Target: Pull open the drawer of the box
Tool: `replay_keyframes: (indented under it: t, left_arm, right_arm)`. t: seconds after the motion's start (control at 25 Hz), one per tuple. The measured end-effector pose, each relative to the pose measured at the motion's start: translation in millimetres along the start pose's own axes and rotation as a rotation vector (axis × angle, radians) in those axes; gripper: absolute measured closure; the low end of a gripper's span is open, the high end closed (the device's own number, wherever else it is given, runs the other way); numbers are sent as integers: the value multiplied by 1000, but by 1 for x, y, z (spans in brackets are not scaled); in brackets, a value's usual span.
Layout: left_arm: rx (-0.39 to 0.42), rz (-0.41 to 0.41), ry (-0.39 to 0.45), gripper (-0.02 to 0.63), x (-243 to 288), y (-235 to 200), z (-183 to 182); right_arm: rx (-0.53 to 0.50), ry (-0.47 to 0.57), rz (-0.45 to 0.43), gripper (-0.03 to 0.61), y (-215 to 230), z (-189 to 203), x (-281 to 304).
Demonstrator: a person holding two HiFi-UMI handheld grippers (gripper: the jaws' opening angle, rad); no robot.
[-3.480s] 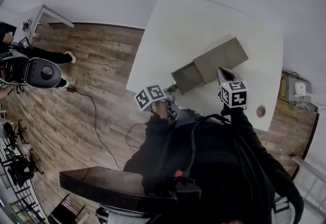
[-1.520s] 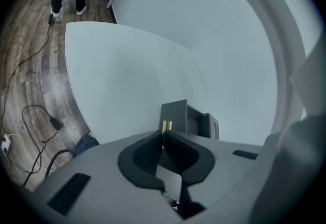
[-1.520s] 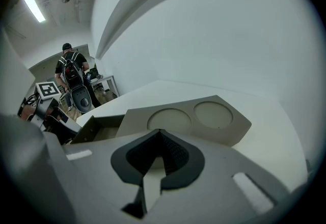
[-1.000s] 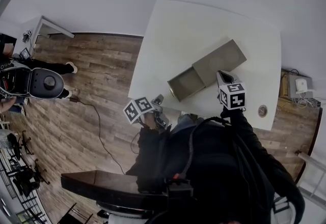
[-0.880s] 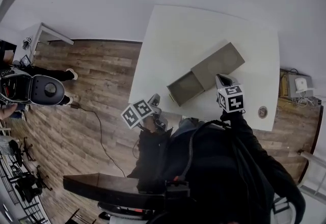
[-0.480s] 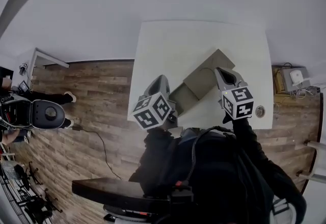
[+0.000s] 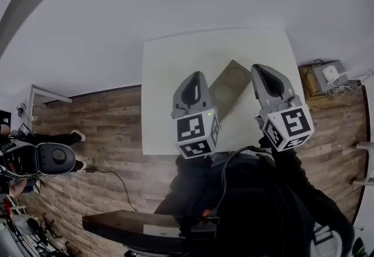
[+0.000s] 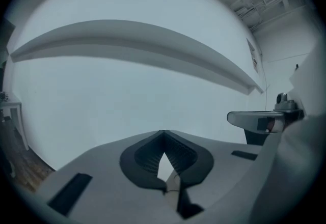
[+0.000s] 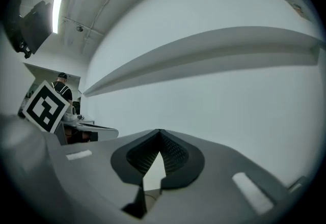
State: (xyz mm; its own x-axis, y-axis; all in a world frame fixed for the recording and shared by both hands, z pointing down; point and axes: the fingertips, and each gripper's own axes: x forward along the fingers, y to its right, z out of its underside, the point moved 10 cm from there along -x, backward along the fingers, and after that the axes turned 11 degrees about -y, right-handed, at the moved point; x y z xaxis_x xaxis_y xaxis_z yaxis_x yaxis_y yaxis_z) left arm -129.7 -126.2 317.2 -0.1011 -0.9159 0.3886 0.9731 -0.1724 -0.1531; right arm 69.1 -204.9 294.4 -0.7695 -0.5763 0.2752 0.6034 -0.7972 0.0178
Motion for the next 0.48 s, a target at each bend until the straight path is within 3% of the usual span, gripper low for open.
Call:
replay_keyframes:
  t: [0.16,0.48]
  left_arm:
    - [61,2,37,612,0,13,-7]
    - [108,25,91,614,-4,18,-15]
  right_arm:
    - [7,17,19,584,6,-3,-5]
    - [1,14,30,584,6,-5,2]
